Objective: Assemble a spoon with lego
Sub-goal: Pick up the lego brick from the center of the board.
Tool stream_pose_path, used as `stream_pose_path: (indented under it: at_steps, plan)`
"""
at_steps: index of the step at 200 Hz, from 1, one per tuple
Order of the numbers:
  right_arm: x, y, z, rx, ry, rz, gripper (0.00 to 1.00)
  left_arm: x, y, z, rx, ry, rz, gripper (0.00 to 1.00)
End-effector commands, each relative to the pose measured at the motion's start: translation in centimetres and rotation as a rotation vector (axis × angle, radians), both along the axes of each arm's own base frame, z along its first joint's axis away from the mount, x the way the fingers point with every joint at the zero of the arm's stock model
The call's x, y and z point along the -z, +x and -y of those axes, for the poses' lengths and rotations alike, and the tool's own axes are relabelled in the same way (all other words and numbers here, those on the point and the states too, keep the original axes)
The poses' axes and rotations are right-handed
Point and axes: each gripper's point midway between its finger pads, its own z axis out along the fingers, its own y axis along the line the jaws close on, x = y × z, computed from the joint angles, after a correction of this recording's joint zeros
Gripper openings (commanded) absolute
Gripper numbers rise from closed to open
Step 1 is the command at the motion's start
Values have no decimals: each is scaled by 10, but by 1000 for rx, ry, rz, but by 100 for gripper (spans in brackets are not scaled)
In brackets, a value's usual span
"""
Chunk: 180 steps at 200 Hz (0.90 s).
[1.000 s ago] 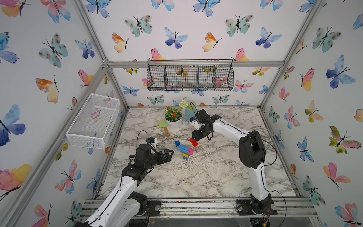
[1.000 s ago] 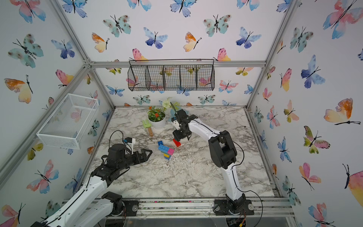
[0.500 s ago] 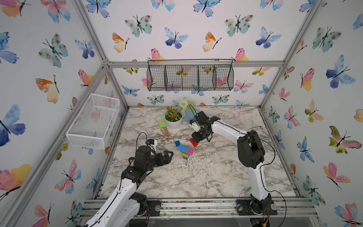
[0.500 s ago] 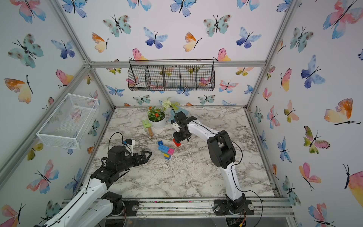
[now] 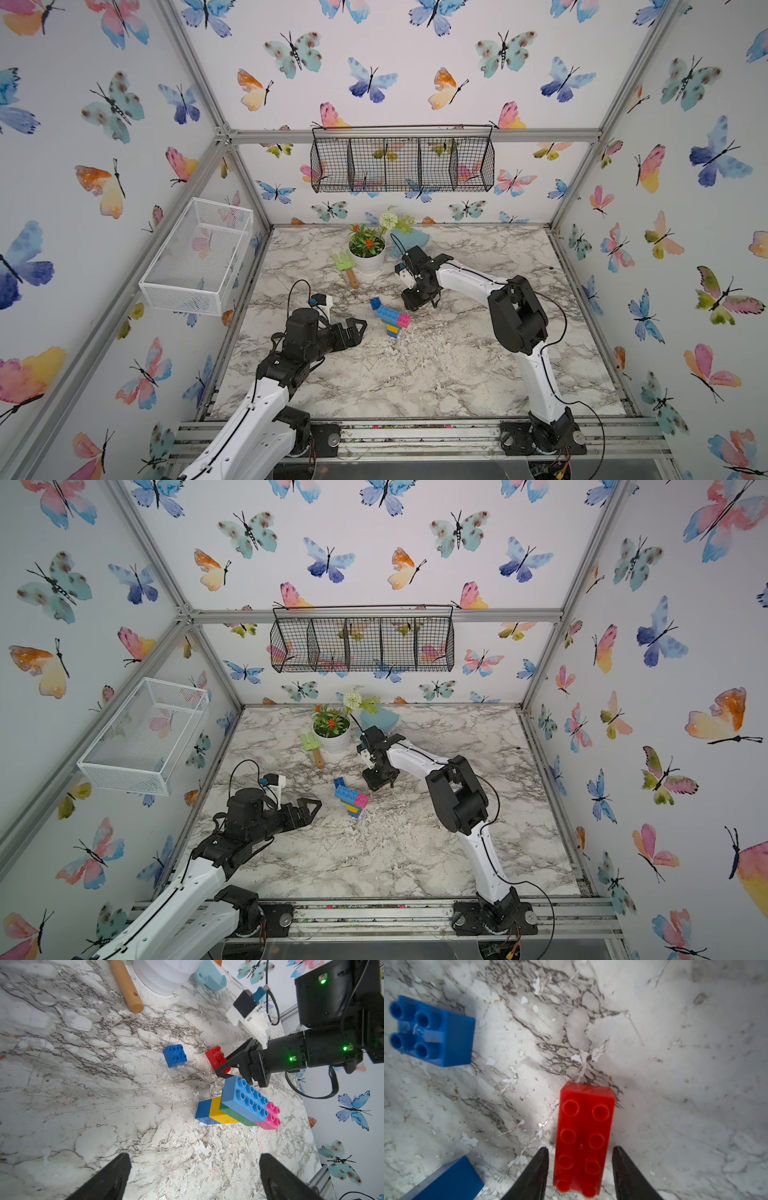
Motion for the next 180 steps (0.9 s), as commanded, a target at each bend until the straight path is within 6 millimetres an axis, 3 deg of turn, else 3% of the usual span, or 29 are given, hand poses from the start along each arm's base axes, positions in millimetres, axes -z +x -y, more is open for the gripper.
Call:
stream_pose_path:
  at_steps: [1, 153, 180]
  plan:
    - [-3, 9, 1, 20, -22, 35, 50, -1, -1, 3, 19, 0, 12, 98]
    - [0, 18, -12, 10, -2, 41, 44, -2, -2, 5, 33, -11, 12, 99]
    - [0, 19, -11, 12, -11, 46, 34, -3, -2, 5, 32, -12, 16, 100]
